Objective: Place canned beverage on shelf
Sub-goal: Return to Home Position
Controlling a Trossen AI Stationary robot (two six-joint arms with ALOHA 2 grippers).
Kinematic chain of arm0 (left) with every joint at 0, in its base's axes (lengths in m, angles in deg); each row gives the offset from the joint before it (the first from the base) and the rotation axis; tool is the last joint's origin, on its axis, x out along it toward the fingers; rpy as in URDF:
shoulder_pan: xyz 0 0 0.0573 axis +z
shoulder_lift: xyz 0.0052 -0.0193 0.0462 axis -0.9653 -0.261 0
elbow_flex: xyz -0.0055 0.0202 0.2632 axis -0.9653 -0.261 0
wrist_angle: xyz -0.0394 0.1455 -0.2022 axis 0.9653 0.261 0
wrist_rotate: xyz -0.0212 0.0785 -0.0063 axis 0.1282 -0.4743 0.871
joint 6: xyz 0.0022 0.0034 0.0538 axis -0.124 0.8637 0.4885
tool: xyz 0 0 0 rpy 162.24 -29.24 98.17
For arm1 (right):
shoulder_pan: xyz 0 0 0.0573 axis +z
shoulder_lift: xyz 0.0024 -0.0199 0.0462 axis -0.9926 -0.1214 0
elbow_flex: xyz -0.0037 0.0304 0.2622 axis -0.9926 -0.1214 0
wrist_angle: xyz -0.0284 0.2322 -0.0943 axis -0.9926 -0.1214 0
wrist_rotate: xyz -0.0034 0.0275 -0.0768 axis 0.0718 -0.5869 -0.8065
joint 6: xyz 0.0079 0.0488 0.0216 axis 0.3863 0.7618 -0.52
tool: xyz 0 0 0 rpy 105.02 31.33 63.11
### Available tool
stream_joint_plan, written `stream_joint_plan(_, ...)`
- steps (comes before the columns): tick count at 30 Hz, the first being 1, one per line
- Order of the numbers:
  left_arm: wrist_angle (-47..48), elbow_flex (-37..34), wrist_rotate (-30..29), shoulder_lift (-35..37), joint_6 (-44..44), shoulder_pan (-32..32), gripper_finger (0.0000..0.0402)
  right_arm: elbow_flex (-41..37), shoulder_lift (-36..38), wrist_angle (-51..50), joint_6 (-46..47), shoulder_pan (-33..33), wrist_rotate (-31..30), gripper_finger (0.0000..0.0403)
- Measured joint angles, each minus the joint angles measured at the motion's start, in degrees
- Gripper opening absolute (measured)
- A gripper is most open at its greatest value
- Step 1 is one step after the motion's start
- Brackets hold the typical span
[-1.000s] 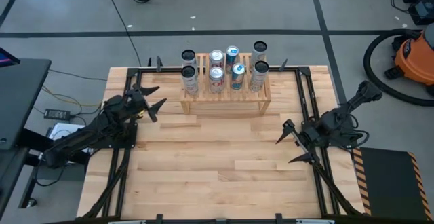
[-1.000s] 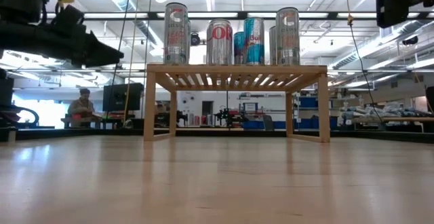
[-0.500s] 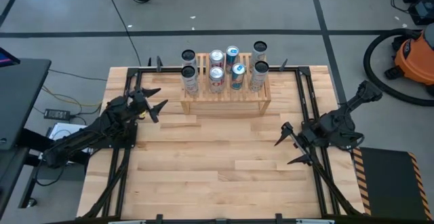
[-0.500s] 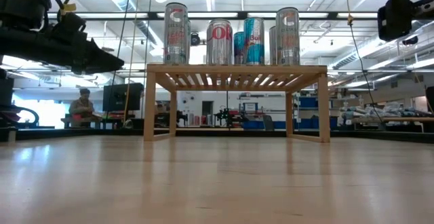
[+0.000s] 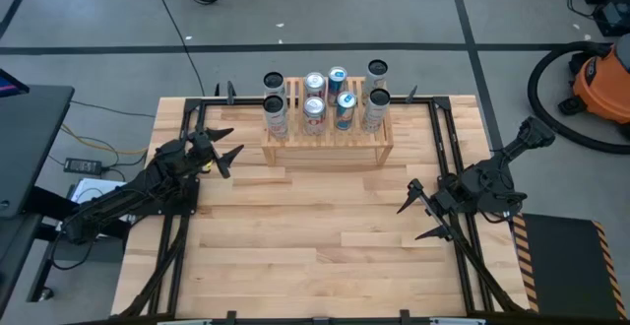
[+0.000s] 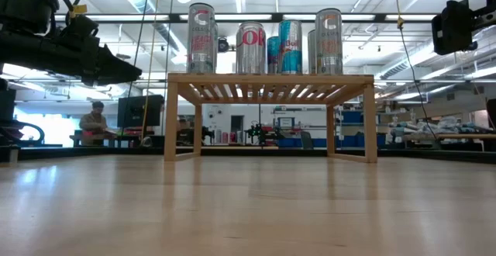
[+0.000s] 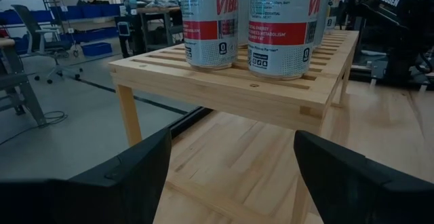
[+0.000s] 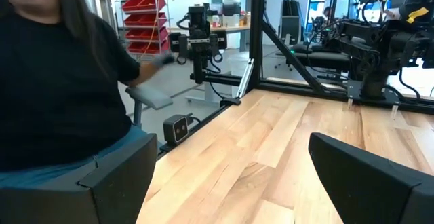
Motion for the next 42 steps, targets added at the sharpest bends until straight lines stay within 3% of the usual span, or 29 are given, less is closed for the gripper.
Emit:
stream_joint_plan(13, 0.1, 0.0, 0.0, 0.0, 0.3, 0.0, 0.0314, 0.0, 0.3, 0.0, 0.0, 0.1, 0.0, 0.0393)
stream_joint_plan(25, 0.0, 0.0, 0.0, 0.2, 0.3, 0.0, 0.0314, 0.0, 9.7, 0.4, 0.0, 0.5, -0.2, 0.0393)
stream_joint_plan(32, -0.1, 0.0, 0.0, 4.9, 0.3, 0.0, 0.0314, 0.0, 15.1, 0.4, 0.0, 0.5, -0.3, 0.0393)
stream_joint_plan(42, -0.9, -0.1, 0.0, 5.4, 0.3, -2.4, 0.0314, 0.0, 15.8, 0.7, 0.0, -0.4, -0.5, 0.0393)
